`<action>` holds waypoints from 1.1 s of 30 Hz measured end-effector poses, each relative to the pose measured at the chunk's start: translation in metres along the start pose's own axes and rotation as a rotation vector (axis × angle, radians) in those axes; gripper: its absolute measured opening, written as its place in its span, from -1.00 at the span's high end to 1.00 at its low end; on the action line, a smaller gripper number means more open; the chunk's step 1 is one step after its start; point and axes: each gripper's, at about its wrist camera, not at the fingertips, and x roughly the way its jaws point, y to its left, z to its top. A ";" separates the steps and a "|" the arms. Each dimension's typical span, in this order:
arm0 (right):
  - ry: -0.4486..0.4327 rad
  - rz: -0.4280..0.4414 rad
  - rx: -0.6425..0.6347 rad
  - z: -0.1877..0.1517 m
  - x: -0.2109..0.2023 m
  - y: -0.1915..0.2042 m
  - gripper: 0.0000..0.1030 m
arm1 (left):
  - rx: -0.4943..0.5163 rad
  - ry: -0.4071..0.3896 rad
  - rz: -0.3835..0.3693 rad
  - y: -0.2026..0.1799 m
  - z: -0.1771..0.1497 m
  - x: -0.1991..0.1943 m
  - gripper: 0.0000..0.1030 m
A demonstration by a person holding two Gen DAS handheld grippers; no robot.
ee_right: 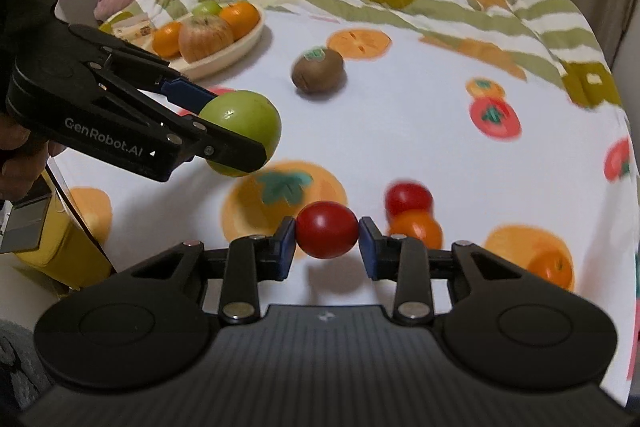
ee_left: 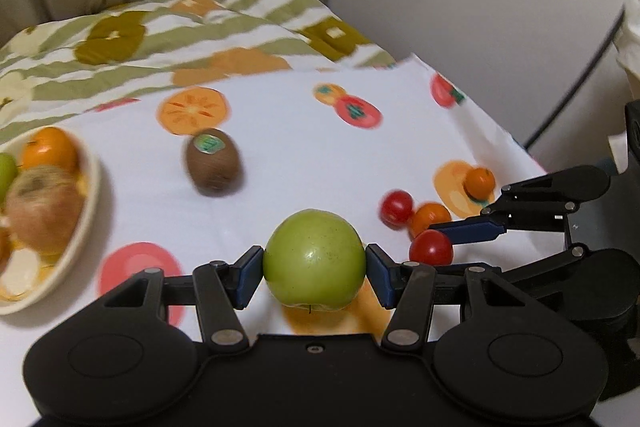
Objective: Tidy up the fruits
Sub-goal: 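Carry the green apple and red tomato over the plate with both tools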
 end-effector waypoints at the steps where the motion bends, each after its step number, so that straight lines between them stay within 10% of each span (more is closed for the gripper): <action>1: -0.005 0.005 -0.005 0.006 0.000 0.003 0.06 | -0.017 -0.011 0.009 0.006 0.001 -0.006 -0.15; 20: -0.085 0.117 -0.112 0.120 0.026 0.083 0.06 | -0.286 -0.185 0.208 0.110 0.005 -0.099 -0.15; 33: -0.083 0.094 -0.050 0.173 0.075 0.118 0.06 | -0.264 -0.124 0.360 0.182 -0.008 -0.089 -0.15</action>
